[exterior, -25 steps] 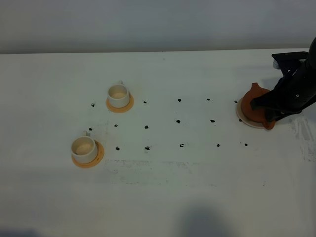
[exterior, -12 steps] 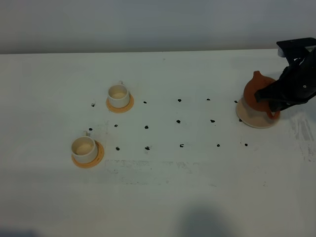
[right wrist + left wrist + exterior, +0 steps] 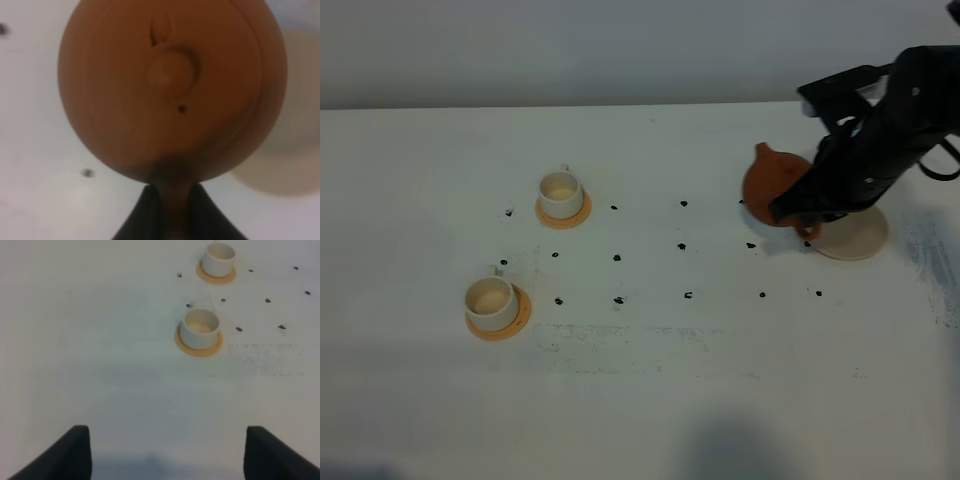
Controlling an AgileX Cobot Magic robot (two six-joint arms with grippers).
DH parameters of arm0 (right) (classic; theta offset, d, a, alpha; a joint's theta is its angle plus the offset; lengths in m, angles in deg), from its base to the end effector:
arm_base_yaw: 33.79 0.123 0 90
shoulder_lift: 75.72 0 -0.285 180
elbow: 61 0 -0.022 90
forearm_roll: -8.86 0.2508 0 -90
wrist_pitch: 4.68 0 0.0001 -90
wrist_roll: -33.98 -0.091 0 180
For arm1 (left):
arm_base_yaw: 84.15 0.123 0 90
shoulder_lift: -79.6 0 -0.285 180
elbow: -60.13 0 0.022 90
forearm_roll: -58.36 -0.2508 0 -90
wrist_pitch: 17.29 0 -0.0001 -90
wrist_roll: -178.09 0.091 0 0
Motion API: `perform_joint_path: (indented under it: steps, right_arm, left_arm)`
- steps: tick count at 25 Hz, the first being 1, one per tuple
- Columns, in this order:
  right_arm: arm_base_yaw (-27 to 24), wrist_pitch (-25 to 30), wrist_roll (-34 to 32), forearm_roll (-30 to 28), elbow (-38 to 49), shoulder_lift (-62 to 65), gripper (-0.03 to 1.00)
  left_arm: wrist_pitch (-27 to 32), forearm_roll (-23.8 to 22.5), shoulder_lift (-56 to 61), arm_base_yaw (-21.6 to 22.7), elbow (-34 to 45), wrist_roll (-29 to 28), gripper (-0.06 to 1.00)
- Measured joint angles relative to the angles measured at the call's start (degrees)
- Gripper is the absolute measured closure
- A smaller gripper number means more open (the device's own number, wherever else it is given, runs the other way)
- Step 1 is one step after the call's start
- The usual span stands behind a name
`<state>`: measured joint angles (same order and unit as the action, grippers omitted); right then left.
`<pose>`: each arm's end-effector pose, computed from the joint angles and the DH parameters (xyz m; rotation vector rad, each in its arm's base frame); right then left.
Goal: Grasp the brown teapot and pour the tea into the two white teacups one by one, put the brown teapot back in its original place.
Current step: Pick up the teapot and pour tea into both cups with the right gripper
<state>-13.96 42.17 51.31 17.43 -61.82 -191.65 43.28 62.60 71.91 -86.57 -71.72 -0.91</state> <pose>0.3630 0.1414 0.2069 -0.7852 2.7129 0.1869 -0.0062 -0.0056 0.2798 0.0643 2.0301 -0.1040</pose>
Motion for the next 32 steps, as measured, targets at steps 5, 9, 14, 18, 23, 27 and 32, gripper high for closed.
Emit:
perform_joint_path:
  steps: [5, 9, 14, 18, 23, 27, 32]
  right_arm:
    - [5.4, -1.2, 0.2, -0.1, 0.0, 0.1, 0.84]
    - [9.0, -1.5, 1.0, -0.1, 0.0, 0.1, 0.84]
    - [14.0, -2.3, 1.3, -0.7, 0.0, 0.1, 0.84]
    - [17.3, -3.5, 1.4, -2.5, 0.0, 0.1, 0.84]
    - [20.3, -4.3, 0.5, -6.1, -1.0, 0.1, 0.84]
    - [20.8, -4.2, -1.2, -8.6, -4.5, 0.1, 0.84]
    - [20.6, -1.8, -3.2, -13.3, -10.7, -1.5, 0.84]
  left_arm:
    - [0.0, 0.0, 0.0, 0.0, 0.0, 0.0, 0.34]
    - [0.0, 0.0, 0.0, 0.0, 0.0, 0.0, 0.34]
    - [0.0, 0.0, 0.0, 0.0, 0.0, 0.0, 0.34]
    - [0.0, 0.0, 0.0, 0.0, 0.0, 0.0, 0.34]
    - [0.0, 0.0, 0.0, 0.0, 0.0, 0.0, 0.34]
    - [0.0, 0.0, 0.0, 0.0, 0.0, 0.0, 0.34]
    - [0.0, 0.0, 0.0, 0.0, 0.0, 0.0, 0.34]
